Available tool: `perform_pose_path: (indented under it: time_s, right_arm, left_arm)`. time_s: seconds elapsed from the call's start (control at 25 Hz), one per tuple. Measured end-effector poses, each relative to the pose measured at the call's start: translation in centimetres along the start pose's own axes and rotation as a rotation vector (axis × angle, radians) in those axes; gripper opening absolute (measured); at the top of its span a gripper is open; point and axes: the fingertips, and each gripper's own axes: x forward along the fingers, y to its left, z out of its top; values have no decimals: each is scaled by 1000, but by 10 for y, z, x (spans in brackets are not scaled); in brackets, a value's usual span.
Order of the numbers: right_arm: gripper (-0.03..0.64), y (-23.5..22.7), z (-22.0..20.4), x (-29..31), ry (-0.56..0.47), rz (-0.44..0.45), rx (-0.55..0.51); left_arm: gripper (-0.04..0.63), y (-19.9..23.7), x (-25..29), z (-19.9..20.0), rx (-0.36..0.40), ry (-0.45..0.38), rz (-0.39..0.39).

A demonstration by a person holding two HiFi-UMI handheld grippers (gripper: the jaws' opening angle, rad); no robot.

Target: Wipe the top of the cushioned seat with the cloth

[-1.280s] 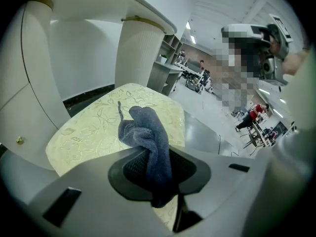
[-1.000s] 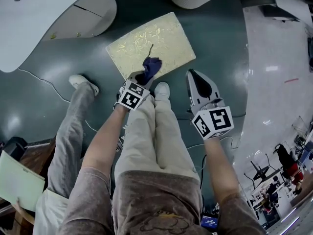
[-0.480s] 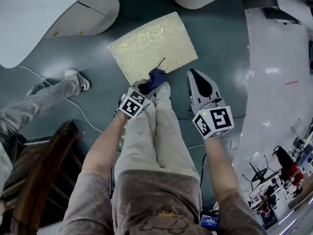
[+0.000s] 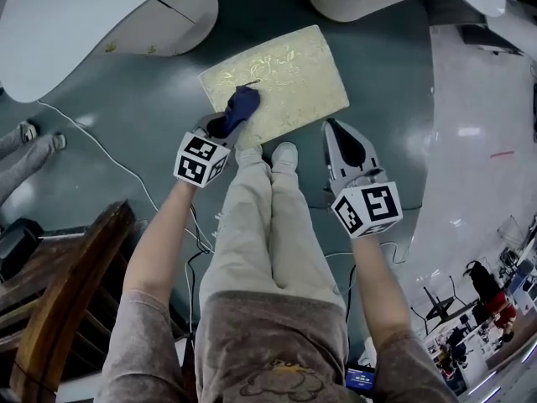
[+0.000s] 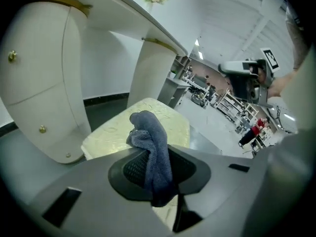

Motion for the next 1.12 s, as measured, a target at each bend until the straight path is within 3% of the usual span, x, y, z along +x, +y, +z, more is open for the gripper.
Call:
perform_pose_path:
  time_s: [0.24,0.56,0.8,1.12]
  right_arm:
    - [5,8,-3,9,19,17,-8]
    - [5,12,-1,21,41,25,-20]
    - [5,12,0,30,54,30,-27]
    - [5,10,2,40,64,35,-31]
  left_arm:
    - [91,72,-17,16,-12,-39,154]
    - [91,141,-14,20,-95,-26,276]
    - [91,167,-2,19,-108,21,298]
    - [91,168,10,14,-81,65,268]
